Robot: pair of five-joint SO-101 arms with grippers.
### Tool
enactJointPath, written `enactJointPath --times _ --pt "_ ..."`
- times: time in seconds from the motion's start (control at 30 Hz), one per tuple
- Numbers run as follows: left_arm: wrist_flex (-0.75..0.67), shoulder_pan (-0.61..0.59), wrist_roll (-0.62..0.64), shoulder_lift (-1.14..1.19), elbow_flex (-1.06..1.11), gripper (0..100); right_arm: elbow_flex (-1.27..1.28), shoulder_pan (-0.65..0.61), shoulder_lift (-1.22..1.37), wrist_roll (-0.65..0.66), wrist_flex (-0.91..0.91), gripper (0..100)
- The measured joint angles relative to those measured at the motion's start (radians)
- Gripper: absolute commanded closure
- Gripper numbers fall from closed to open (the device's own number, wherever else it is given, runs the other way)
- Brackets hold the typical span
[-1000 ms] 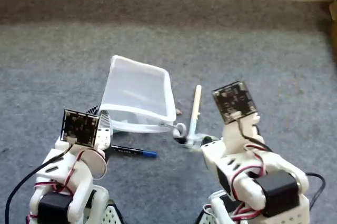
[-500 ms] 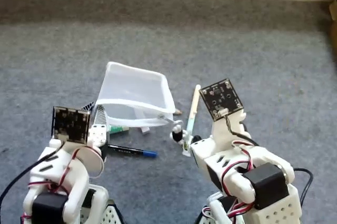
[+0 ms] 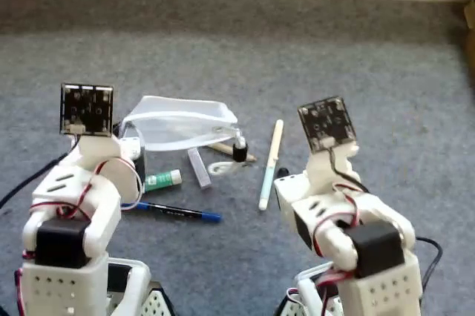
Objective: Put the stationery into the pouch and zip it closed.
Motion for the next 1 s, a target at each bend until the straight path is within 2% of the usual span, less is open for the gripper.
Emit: enactJointPath --times 0.17,0.33,0.67,0.83,1.0 --pt "0.018 -0.021 0.026 0.127 -0.103 99 0.000 0.000 0.181 -0.038 -0.008 73.1" --pt "0.089 -0.025 0.026 0.224 -0.190 99 -0.005 0.000 0.295 -0.092 -0.107 73.1" --pt "0.100 -0.041 0.058 0.244 -0.196 99 -0.005 0.000 0.503 -0.138 -0.267 73.2" --pt "0.100 -0.086 0.063 0.244 -0.195 99 -0.005 0.000 0.628 -0.175 -0.390 78.8" --pt "0.100 -0.086 0.063 0.244 -0.193 99 -0.005 0.028 0.703 -0.180 -0.494 79.1"
